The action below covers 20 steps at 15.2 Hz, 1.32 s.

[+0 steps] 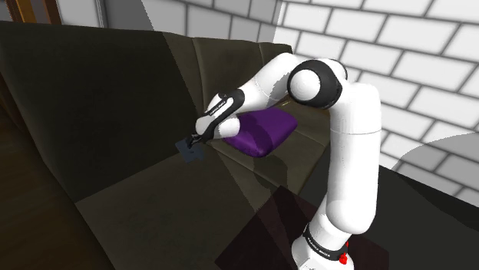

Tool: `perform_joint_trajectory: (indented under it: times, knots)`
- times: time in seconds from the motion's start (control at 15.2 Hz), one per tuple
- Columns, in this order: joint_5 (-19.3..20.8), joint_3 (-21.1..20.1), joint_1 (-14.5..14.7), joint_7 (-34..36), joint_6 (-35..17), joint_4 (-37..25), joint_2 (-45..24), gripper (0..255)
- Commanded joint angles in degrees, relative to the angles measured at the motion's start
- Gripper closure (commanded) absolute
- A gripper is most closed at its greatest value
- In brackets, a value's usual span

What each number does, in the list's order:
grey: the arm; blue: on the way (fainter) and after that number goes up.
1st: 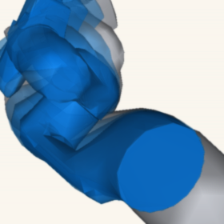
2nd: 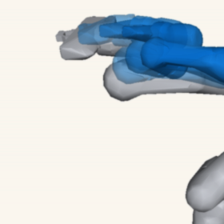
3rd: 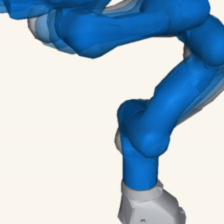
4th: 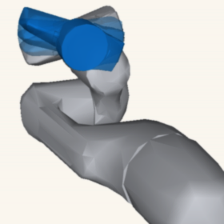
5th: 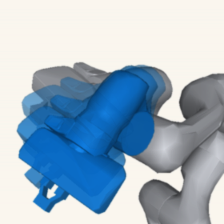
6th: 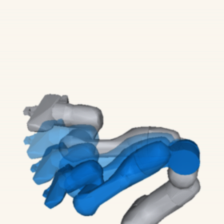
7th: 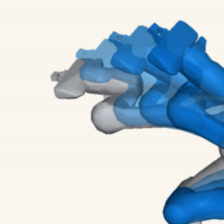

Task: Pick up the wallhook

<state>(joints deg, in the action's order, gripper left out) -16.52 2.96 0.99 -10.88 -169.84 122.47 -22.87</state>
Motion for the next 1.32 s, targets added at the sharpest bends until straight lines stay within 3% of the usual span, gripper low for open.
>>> perform_joint_trajectory:
  times: [0.0,0.53,0.59,1.25]
  knots:
    - [-0.68,-0.98,-1.14,-1.12,-1.06,-2.05,-2.55,0]
    - [-1.88,-3.28,-3.00,-2.69,-4.84,-2.78,-6.92,0]
    - [-1.85,-3.19,-2.89,-2.60,-4.75,-2.77,-6.83,255]
    - [-1.74,-2.93,-2.71,-2.48,-4.28,-2.63,-6.24,255]
